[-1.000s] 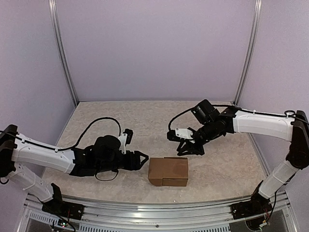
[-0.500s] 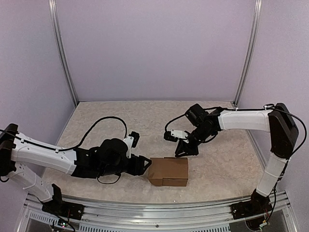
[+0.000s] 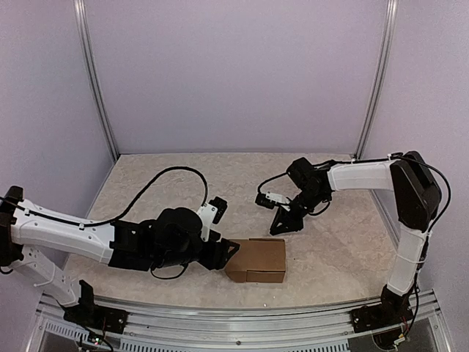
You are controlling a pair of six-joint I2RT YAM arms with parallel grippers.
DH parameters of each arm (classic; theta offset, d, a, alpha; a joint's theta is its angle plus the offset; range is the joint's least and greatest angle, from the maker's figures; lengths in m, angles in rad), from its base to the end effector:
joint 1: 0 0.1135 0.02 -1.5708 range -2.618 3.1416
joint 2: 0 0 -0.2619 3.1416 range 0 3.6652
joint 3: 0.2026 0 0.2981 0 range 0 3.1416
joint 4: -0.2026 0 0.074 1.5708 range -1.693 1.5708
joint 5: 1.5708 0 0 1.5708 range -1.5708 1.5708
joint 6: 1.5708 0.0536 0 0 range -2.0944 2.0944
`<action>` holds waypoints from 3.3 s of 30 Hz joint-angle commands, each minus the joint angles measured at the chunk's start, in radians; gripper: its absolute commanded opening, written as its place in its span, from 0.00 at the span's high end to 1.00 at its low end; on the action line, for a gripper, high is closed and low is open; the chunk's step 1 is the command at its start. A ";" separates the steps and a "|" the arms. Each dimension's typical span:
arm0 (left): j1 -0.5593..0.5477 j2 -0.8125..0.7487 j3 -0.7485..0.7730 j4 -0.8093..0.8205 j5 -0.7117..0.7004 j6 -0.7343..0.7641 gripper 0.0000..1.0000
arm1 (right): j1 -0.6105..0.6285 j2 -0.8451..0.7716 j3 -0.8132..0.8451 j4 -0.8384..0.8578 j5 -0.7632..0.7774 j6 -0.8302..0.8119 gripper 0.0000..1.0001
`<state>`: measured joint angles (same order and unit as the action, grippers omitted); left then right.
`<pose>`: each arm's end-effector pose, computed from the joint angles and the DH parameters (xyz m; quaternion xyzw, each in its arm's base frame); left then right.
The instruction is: Fold the paper box
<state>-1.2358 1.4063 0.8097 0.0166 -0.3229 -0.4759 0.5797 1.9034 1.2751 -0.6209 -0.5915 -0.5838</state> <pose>0.1334 -0.3314 0.1890 0.2511 0.8347 -0.2616 0.4144 0.3304 0.2520 0.1255 -0.5578 0.7633 0.2874 0.1537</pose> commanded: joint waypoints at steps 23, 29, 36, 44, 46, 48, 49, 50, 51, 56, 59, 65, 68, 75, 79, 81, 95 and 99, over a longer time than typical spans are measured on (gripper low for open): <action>-0.149 0.423 0.195 0.119 -0.055 0.783 0.35 | 0.016 -0.016 -0.020 -0.071 -0.162 -0.082 0.76; -0.142 0.414 0.184 0.103 -0.064 0.789 0.36 | 0.014 0.087 0.038 -0.146 -0.218 -0.105 0.93; -0.169 0.311 0.112 0.229 -0.209 0.792 0.39 | 0.002 0.162 0.079 -0.222 -0.251 -0.088 1.00; -0.219 0.204 0.080 0.261 -0.287 0.856 0.36 | -0.053 0.286 0.168 -0.322 -0.289 -0.066 1.00; -0.228 0.190 0.079 0.246 -0.271 0.881 0.35 | -0.057 0.302 0.179 -0.323 -0.276 -0.064 1.00; -0.233 0.171 0.074 0.225 -0.255 0.888 0.34 | -0.058 0.307 0.186 -0.322 -0.271 -0.062 1.00; -0.230 0.164 0.068 0.216 -0.241 0.891 0.33 | -0.057 0.309 0.190 -0.324 -0.272 -0.063 1.00; -0.228 0.157 0.061 0.212 -0.228 0.898 0.32 | -0.058 0.309 0.194 -0.325 -0.272 -0.063 1.00; -0.223 0.153 0.055 0.208 -0.214 0.905 0.32 | -0.058 0.309 0.199 -0.325 -0.272 -0.062 1.00; -0.167 0.187 0.072 0.209 -0.147 0.938 0.31 | -0.059 0.307 0.194 -0.318 -0.281 -0.061 1.00; -0.136 0.220 0.078 0.248 -0.088 0.973 0.31 | -0.063 0.303 0.187 -0.314 -0.286 -0.056 1.00; -0.114 0.294 0.157 0.164 0.019 1.055 0.31 | -0.063 0.310 0.181 -0.332 -0.309 -0.061 1.00; -0.111 0.305 0.187 0.133 0.051 1.061 0.31 | -0.063 0.309 0.172 -0.332 -0.315 -0.063 1.00; -0.058 0.382 0.259 0.148 0.044 1.130 0.32 | -0.064 0.311 0.161 -0.341 -0.328 -0.064 0.99; -0.007 0.393 0.272 0.147 0.094 1.160 0.32 | -0.065 0.285 0.128 -0.336 -0.316 -0.063 0.95; 0.014 0.390 0.280 0.141 0.123 1.170 0.32 | -0.071 0.268 0.116 -0.329 -0.306 -0.062 0.94; 0.102 0.442 0.376 0.129 0.225 1.157 0.33 | -0.203 0.214 0.079 -0.197 -0.153 0.054 0.89; 0.102 0.431 0.384 0.142 0.228 1.148 0.33 | -0.259 0.140 0.068 -0.185 -0.145 0.046 0.88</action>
<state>-1.1339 1.8301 1.1725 0.1772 -0.1192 0.6785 0.3771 2.1269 1.3689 -0.8486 -0.8124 -0.5476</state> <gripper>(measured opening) 0.668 0.117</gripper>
